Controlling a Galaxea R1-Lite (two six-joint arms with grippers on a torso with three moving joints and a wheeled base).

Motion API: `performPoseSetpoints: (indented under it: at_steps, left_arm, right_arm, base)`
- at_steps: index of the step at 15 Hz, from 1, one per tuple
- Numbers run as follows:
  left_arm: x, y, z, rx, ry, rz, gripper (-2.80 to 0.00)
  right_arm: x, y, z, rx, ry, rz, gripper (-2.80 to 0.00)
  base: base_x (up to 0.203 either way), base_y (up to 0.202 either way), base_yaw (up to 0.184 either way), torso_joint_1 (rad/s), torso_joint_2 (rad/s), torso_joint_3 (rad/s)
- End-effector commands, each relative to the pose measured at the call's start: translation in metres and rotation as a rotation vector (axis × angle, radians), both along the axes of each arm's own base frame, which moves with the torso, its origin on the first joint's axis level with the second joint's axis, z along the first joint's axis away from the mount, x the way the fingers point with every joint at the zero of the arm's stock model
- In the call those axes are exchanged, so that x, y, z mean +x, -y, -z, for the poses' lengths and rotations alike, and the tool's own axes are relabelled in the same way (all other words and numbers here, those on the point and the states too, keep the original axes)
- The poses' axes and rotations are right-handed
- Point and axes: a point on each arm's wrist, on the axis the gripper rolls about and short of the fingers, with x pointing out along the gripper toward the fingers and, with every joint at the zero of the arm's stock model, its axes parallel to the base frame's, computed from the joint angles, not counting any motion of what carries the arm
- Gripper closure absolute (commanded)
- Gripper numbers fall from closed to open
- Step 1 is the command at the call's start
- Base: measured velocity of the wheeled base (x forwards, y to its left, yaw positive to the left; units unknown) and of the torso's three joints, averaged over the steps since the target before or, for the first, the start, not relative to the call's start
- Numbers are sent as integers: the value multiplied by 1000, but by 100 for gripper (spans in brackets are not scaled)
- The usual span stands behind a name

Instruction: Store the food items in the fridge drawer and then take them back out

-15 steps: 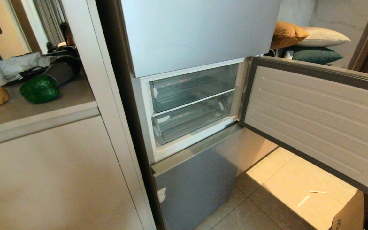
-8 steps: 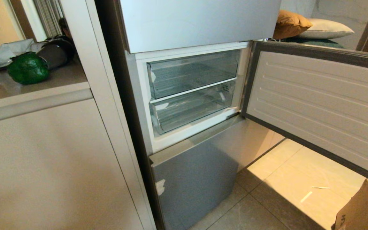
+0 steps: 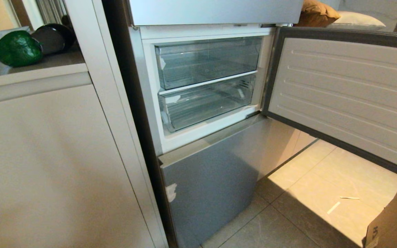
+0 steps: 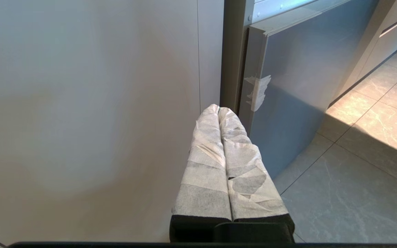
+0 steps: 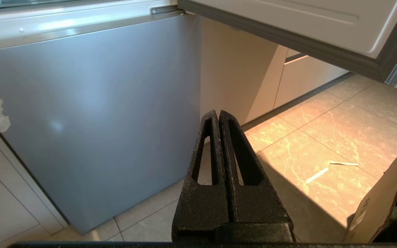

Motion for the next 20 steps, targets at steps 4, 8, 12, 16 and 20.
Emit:
performPoseSetpoints:
  at_steps: [4,8,12,16,20]
  left_arm:
    - [0,0,0,0,-1,0,0]
    - [0,0,0,0,-1,0,0]
    - [0,0,0,0,-1,0,0]
    - [0,0,0,-1,-1,0,0]
    - [0,0,0,0,-1,0,0]
  right_arm:
    - [3,0,9,-1,-31,0,0]
    - [2,0,8,-1,-30,0,0]
    - [2,0,8,-1,-30,0,0]
    - [2,0,8,-1,-30,0,0]
    - [3,0,9,-15,-31,-2,0]
  base:
    - [0,0,0,-7,22,12]
    - [1,-6,93,-1,4,8]
    - [1,-12,208,-2,1,5]
    - [2,-6,86,1,1,0]
    - [0,0,0,0,0,0]
